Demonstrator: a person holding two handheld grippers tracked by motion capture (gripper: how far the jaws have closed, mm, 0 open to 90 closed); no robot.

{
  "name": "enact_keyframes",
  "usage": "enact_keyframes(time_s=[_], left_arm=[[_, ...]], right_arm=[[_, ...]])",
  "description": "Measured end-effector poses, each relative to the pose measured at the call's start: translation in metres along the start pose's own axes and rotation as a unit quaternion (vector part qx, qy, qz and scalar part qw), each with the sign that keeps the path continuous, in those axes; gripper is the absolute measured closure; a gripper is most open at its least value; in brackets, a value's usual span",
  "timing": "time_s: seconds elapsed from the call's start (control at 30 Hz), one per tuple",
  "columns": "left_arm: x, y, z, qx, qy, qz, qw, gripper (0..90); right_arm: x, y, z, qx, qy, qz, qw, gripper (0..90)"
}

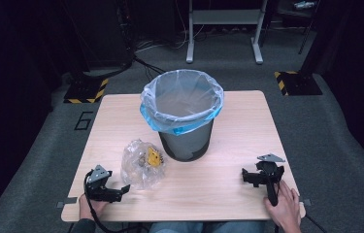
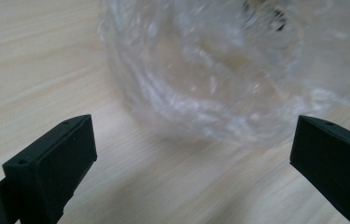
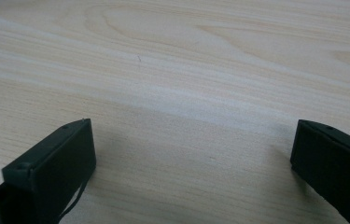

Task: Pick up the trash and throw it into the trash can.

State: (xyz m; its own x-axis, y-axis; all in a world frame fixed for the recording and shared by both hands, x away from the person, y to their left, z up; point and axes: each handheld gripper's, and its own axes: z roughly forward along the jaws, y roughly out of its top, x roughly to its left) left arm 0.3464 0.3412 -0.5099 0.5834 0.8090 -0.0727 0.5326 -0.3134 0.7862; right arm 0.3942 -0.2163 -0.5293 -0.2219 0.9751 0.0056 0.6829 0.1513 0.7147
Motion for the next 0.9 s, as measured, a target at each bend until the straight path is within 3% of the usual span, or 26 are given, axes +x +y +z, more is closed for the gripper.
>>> enact_keyframes(time_s=[0.17,0.37,0.53,0.67,0.73,0.9], left_arm=[[-0.010,0.014,-0.001,0.001,-0.003,0.022,0.9998,0.0],[-0.016,0.026,0.003,-0.002,0.000,0.026,0.9997,0.0],[-0.012,0.035,0.015,0.008,0.003,0.033,0.9994,0.3],[-0.006,0.038,0.031,0.026,0.002,0.032,0.9992,8.9],[-0.006,0.039,0.038,0.037,0.009,0.041,0.9984,13.5],[-0.006,0.038,0.051,0.045,0.016,0.038,0.9982,27.8]], right_arm=[[0.000,0.000,0.000,0.000,0.001,0.000,1.0000,0.0],[0.000,0.000,0.000,-0.001,0.001,-0.001,1.0000,0.0],[-0.001,0.000,0.000,0.000,0.003,-0.002,1.0000,0.0],[-0.001,0.000,0.000,0.000,0.003,-0.002,1.0000,0.0],[-0.001,0.000,0.000,0.000,0.003,-0.002,1.0000,0.0],[-0.001,0.000,0.000,0.000,0.003,-0.003,1.0000,0.0]])
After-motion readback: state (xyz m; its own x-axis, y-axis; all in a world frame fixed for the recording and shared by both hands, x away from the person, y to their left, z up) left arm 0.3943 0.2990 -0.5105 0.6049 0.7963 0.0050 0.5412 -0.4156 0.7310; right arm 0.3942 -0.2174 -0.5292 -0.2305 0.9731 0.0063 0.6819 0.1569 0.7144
